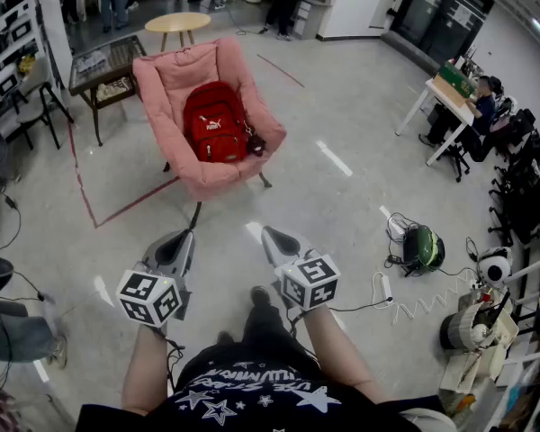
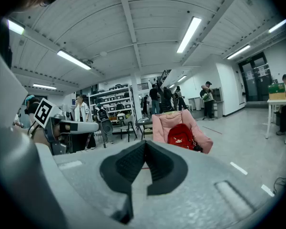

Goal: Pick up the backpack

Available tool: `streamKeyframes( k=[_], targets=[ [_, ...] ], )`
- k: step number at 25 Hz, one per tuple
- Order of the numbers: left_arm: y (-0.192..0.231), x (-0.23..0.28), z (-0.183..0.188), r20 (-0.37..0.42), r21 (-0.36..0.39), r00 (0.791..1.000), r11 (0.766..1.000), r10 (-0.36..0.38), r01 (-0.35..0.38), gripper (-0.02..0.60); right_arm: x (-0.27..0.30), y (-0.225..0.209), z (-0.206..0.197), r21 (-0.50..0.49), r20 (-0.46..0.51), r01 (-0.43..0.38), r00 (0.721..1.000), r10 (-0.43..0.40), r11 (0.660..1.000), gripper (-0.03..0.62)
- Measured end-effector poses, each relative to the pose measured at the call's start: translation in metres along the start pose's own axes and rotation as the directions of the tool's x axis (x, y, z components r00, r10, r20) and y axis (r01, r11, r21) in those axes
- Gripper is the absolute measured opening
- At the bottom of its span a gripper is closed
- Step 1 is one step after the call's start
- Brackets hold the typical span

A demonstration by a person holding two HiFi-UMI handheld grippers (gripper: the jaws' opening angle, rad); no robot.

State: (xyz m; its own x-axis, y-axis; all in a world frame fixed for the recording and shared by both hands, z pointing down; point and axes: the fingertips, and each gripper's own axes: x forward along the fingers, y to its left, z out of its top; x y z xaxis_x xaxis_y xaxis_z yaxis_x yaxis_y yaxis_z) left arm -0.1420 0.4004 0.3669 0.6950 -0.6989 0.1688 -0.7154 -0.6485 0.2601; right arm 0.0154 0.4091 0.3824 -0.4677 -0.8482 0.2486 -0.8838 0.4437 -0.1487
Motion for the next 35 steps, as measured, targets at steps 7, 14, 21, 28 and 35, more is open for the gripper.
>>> streamKeyframes(
  k=[7,14,21,28,35],
  targets=[
    [0.005,-0.004,-0.009,-0.012,-0.003,1.0,1.0,0.009,-0.009,0.008,0.003,0.002,-0.007,-0.014,-0.019,0.002,1.0,-0.003,1.0,0.0],
    [0.02,-0.003,-0.019,-0.046,-0.013,0.999,1.0,0.022,-0.022,0.008,0.006,0.002,-0.011,-0.027,-0.034,0.024,0.999,-0.025,0.999,0.0],
    [0.033,-0.009,-0.029,-0.057,-0.048,0.998,0.998,0.028,-0.031,0.008,0.008,0.003,-0.014,-0.018,-0.005,0.016,1.0,-0.016,1.0,0.0],
    [0.039,-0.005,-0.035,-0.058,-0.082,0.998,0.996,0.035,-0.04,0.008,0.016,-0.011,-0.02,0.013,-0.011,0.037,0.999,-0.036,0.999,0.0],
    [0.065,0.019,-0.034,-0.088,-0.1,0.994,0.992,0.072,-0.08,0.008,0.056,-0.039,-0.028,0.055,-0.041,0.031,0.999,-0.029,0.998,0.0]
  ],
)
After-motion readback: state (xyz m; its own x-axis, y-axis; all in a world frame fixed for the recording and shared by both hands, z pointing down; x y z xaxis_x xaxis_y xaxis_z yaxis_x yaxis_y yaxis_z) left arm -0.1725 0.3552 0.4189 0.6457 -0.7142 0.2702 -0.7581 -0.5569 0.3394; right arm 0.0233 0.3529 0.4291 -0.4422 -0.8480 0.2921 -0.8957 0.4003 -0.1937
